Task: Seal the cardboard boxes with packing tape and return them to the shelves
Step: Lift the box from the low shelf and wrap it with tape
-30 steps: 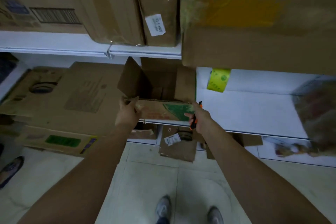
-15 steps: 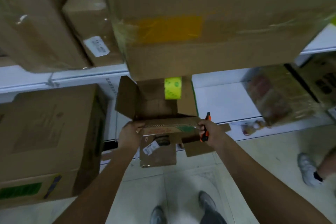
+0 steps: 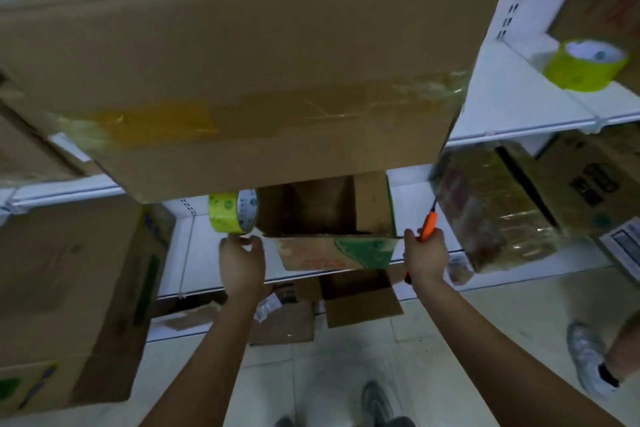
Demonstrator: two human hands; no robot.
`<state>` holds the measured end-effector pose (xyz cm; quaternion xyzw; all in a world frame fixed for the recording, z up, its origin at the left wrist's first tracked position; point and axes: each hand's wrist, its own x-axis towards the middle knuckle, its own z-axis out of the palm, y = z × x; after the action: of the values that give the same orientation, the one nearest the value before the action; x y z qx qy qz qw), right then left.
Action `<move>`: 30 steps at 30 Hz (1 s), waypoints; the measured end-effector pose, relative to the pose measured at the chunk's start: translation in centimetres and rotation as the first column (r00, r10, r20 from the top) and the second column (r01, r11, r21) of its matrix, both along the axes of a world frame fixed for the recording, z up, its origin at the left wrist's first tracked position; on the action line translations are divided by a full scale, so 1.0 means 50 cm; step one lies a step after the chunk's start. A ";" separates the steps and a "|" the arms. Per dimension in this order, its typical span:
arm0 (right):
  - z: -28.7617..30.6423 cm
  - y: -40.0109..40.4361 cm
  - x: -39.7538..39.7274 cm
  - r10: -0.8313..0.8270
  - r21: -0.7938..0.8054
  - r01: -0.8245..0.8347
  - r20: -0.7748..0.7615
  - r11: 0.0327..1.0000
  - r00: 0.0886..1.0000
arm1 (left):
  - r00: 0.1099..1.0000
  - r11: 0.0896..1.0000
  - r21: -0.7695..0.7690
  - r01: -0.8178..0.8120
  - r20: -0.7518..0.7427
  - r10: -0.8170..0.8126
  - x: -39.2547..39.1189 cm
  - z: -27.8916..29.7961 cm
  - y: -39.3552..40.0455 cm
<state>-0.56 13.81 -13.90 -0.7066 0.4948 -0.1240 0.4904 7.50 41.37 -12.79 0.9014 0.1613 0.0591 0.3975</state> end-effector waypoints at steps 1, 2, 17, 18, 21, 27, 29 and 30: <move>0.020 0.020 -0.008 0.058 -0.089 -0.054 0.053 0.995 0.997 | 0.986 0.984 -0.099 -0.151 0.056 0.157 -0.009 0.022 0.003; 0.036 0.042 -0.016 0.152 -0.172 -0.136 0.083 0.976 0.985 | 0.948 0.929 -0.241 -0.280 0.084 0.307 -0.015 0.048 0.008; 0.307 0.199 0.096 0.939 -0.756 -0.650 -0.277 -0.081 0.205 | 0.960 0.752 -0.610 0.250 0.055 -0.274 0.043 0.238 0.071; 0.317 0.201 0.090 0.944 -0.753 -0.654 -0.264 -0.073 0.198 | 0.966 0.750 -0.631 0.200 0.000 -0.257 0.048 0.249 0.068; 0.345 0.208 0.085 0.943 -0.767 -0.636 -0.266 -0.081 0.200 | 0.951 0.712 -0.694 0.109 -0.136 -0.278 0.063 0.280 0.063; 0.374 0.210 0.087 0.929 -0.716 -0.684 -0.334 -0.140 0.160 | 0.866 0.506 -0.861 0.053 -0.213 -0.452 0.053 0.353 0.074; 0.374 0.209 0.086 0.931 -0.685 -0.718 -0.329 -0.121 0.157 | 0.852 0.510 -0.857 0.071 -0.214 -0.479 0.042 0.372 0.088; 0.373 0.208 0.086 0.933 -0.682 -0.723 -0.321 -0.108 0.164 | 0.841 0.492 -0.867 0.072 -0.212 -0.497 0.036 0.380 0.094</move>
<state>3.73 24.22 4.75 -0.9511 -0.2374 -0.0592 0.1883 9.32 46.09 6.22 0.6043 0.0979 -0.2970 0.7328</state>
